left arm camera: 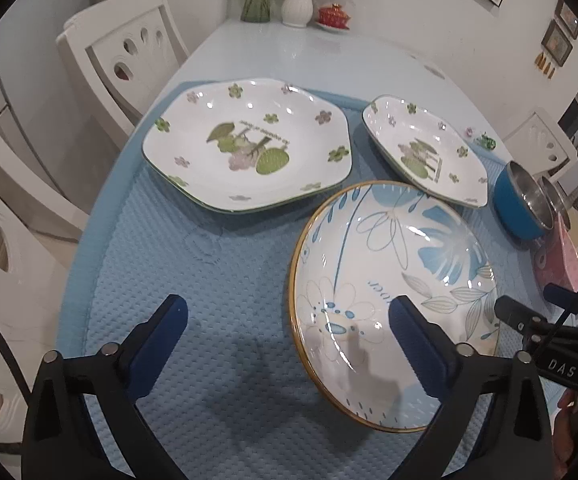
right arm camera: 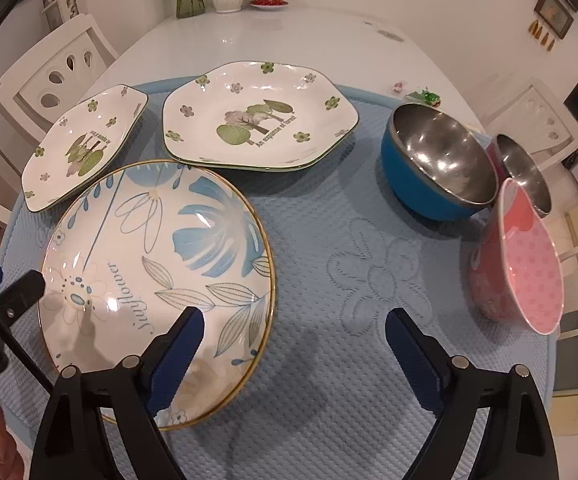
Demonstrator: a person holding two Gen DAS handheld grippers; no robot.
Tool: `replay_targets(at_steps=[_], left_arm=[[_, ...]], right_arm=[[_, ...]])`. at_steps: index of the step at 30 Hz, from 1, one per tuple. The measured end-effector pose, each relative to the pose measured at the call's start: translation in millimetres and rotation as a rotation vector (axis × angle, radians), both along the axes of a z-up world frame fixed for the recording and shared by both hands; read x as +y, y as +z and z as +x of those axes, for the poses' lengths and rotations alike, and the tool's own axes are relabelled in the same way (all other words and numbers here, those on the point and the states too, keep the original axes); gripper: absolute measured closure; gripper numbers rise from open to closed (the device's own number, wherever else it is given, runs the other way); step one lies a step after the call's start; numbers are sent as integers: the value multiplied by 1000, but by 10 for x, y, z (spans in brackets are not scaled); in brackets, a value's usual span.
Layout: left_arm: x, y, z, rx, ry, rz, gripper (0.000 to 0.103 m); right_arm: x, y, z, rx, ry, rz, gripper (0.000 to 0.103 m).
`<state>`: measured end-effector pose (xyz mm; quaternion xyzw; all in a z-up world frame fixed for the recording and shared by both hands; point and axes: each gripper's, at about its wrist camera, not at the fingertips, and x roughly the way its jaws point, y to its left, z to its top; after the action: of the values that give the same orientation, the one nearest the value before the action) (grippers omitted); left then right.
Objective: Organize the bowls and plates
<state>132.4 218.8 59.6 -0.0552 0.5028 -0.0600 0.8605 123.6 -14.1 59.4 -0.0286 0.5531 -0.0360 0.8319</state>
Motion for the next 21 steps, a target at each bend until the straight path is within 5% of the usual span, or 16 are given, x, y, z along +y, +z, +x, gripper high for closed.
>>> replay_targets(at_steps=[10, 15, 21], left_arm=[[-47, -115, 108, -3, -70, -32, 10], [-27, -223, 194, 23, -65, -69, 27], [1, -335, 230, 47, -66, -138, 55]], right_arm=[[45, -103, 168, 2, 69, 55, 21], [1, -219, 260, 25, 93, 133, 33], [-76, -386, 337, 68, 105, 232, 59]])
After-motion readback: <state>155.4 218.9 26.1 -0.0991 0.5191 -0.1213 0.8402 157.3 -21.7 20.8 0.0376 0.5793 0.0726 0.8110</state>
